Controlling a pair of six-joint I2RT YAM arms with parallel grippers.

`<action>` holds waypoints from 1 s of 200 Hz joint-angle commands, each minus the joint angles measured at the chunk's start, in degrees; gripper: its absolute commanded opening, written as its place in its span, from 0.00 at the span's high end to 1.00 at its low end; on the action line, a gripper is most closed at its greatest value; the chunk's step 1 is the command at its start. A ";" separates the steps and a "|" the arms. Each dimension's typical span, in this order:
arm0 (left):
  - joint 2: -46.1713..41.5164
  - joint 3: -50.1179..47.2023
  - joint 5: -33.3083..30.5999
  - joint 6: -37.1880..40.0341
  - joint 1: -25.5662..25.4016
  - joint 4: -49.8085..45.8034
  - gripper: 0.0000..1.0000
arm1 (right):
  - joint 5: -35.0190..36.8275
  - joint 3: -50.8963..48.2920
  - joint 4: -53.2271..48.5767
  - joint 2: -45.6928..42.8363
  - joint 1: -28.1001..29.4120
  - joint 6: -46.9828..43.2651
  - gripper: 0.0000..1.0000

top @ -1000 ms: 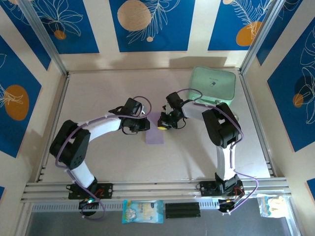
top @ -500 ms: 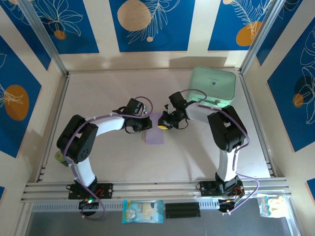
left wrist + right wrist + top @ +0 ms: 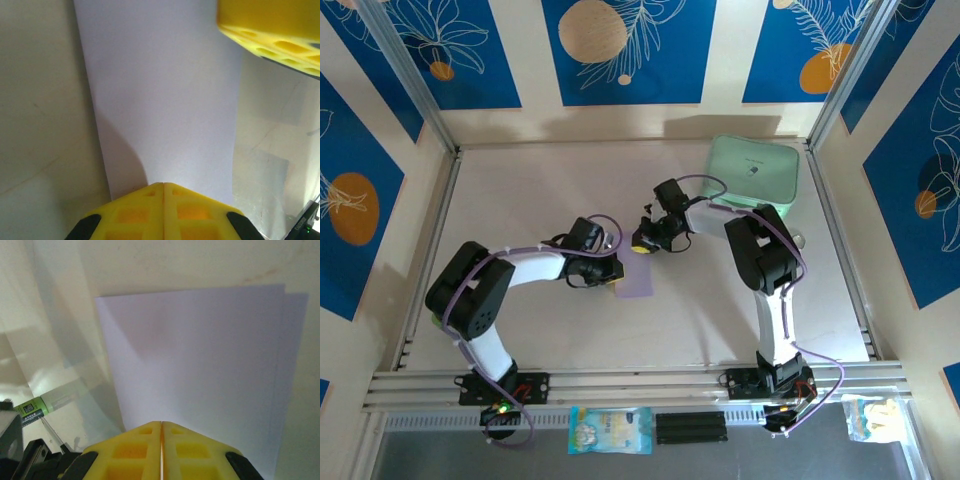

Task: Fold a paper plane with a square sheet of paper (pick it up from the middle)
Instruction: First fold the square sheet of paper in half at the center of the table.

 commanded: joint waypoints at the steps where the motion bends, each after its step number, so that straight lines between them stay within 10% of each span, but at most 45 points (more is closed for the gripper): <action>1: -1.55 -0.51 0.61 0.77 0.26 -0.69 0.91 | -2.22 1.82 -0.64 2.21 0.67 -0.07 0.91; 200: -5.48 -8.46 -3.02 2.62 -7.09 -11.42 0.90 | 5.45 1.55 -4.09 5.37 0.21 2.21 0.93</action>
